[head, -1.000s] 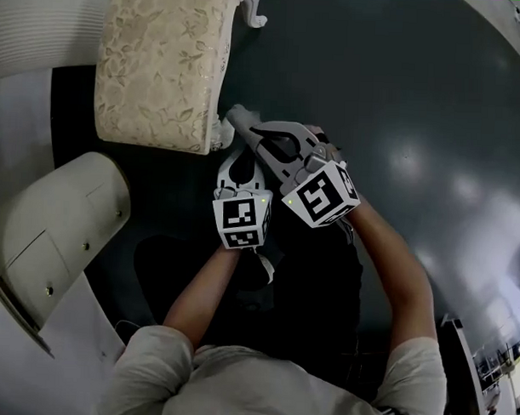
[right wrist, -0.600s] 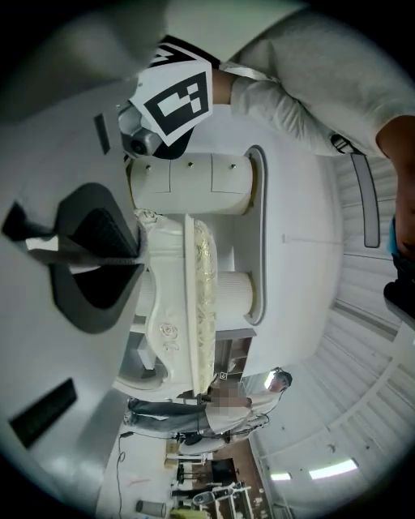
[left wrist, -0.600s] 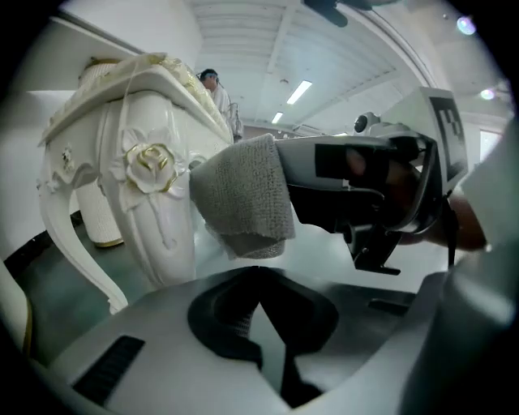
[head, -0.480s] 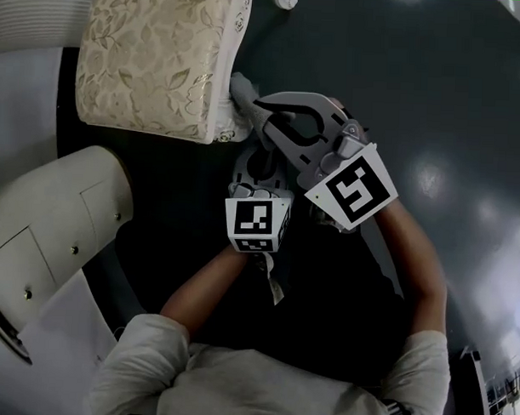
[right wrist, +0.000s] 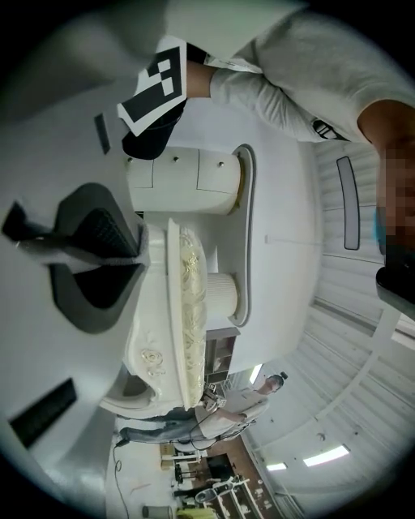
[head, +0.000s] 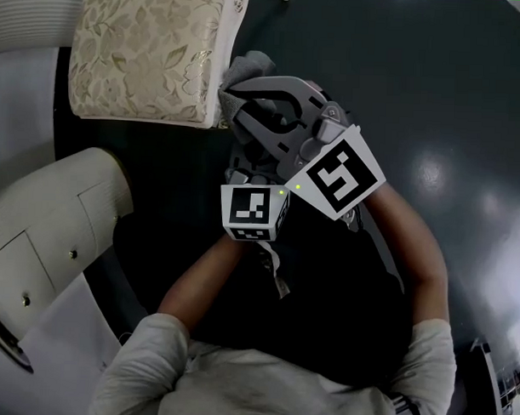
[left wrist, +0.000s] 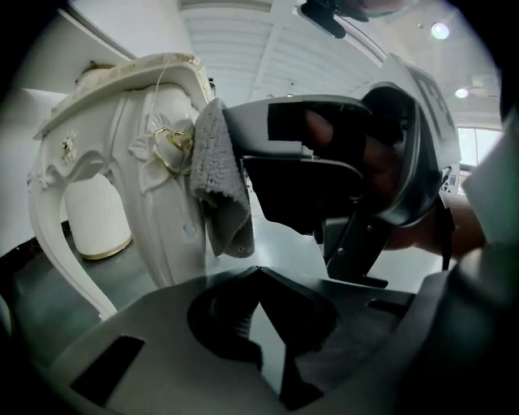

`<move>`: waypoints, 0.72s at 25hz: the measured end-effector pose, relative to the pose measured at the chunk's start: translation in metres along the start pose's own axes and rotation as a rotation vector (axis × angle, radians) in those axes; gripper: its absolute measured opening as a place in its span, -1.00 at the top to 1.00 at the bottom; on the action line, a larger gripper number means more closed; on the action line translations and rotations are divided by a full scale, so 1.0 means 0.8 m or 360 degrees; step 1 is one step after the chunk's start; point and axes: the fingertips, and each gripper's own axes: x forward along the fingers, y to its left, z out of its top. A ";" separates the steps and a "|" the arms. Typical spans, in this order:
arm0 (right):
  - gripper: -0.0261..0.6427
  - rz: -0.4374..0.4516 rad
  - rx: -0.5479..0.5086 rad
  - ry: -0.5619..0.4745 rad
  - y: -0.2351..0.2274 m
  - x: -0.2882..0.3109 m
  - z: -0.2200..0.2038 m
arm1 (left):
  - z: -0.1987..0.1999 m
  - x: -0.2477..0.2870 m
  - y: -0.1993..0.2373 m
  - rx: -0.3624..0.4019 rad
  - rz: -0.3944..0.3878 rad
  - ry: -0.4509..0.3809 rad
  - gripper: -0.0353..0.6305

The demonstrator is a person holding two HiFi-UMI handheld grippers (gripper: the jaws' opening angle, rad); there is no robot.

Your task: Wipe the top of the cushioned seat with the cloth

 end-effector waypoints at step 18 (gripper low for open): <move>0.88 -0.0050 0.0166 0.0157 0.015 0.001 -0.133 | -0.066 0.000 0.018 0.0015 0.0046 0.0132 0.85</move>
